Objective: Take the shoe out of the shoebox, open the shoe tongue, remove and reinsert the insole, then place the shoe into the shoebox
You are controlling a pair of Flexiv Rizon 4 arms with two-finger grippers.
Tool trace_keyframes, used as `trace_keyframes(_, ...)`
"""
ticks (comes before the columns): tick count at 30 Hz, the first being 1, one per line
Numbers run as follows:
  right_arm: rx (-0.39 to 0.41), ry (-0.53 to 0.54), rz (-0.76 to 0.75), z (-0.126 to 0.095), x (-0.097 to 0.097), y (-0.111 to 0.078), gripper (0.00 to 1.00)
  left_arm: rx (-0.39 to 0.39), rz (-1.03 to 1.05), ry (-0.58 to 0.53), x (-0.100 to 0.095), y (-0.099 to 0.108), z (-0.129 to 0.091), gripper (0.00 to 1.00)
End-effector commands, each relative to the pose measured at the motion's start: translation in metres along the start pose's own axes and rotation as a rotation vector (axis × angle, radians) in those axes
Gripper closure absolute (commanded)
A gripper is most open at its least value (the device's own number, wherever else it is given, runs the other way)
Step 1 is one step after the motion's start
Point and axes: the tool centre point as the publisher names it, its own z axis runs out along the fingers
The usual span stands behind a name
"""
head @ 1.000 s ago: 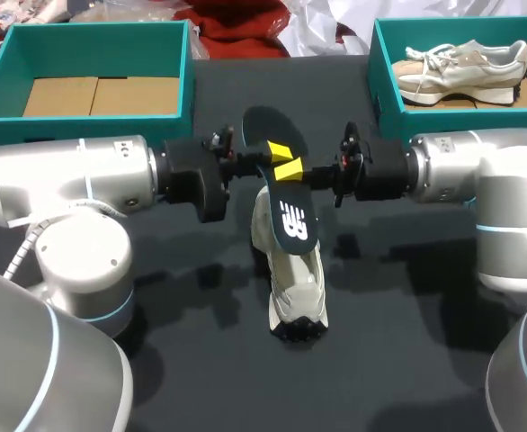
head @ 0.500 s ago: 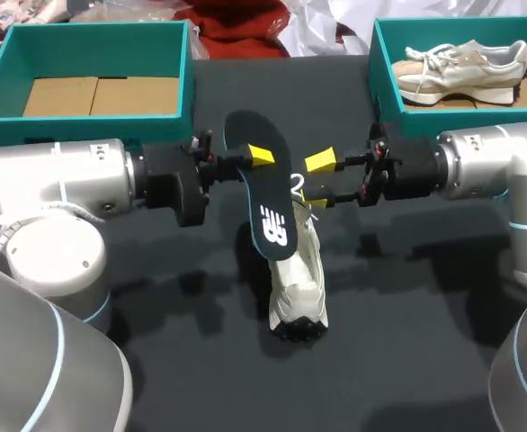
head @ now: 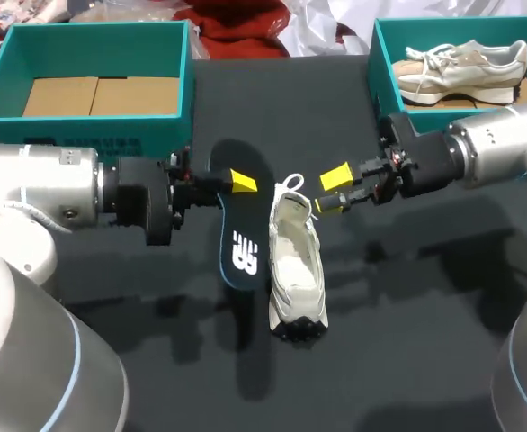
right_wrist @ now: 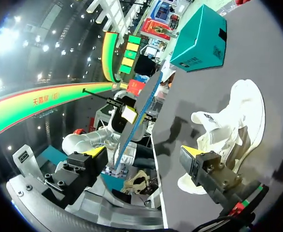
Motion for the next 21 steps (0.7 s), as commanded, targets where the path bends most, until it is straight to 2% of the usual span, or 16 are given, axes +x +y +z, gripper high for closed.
trace_keyframes(1, 0.199, -0.051, -0.18, -0.01, 0.005, 0.004, 0.0, 0.024, 0.0, 0.021, -0.005, 0.003, -0.021, 1.0)
trace_keyframes(8, 0.199, -0.051, -0.18, -0.01, 0.005, 0.004, 0.0, 0.024, 0.0, 0.021, -0.005, 0.003, -0.021, 1.0)
trace_keyframes(10, 0.271, -0.12, -0.264, -0.021, 0.01, 0.001, 0.0, 0.024, 0.0, 0.021, -0.005, 0.003, -0.021, 1.0)
trace_keyframes(12, 0.338, -0.192, -0.341, -0.029, 0.012, -0.008, 0.0, 0.039, -0.011, 0.053, -0.003, -0.006, -0.014, 1.0)
trace_keyframes(16, 0.34, -0.388, -0.389, -0.047, 0.008, -0.031, 0.0, 0.184, -0.156, 0.057, 0.0, -0.021, -0.016, 1.0)
trace_keyframes(17, 0.373, -0.427, -0.382, -0.049, 0.006, -0.037, 0.0, 0.207, -0.182, 0.062, 0.001, -0.025, -0.017, 1.0)
trace_keyframes(18, 0.39, -0.427, -0.379, -0.051, 0.002, -0.042, 0.0, 0.217, -0.195, 0.077, 0.001, -0.029, -0.018, 1.0)
trace_keyframes(19, 0.39, -0.427, -0.379, -0.051, 0.002, -0.042, 0.0, 0.184, -0.175, 0.116, 0.001, -0.032, -0.021, 1.0)
trace_keyframes(21, 0.39, -0.427, -0.379, -0.051, 0.002, -0.042, 0.0, 0.184, -0.175, 0.116, 0.001, -0.032, -0.021, 1.0)
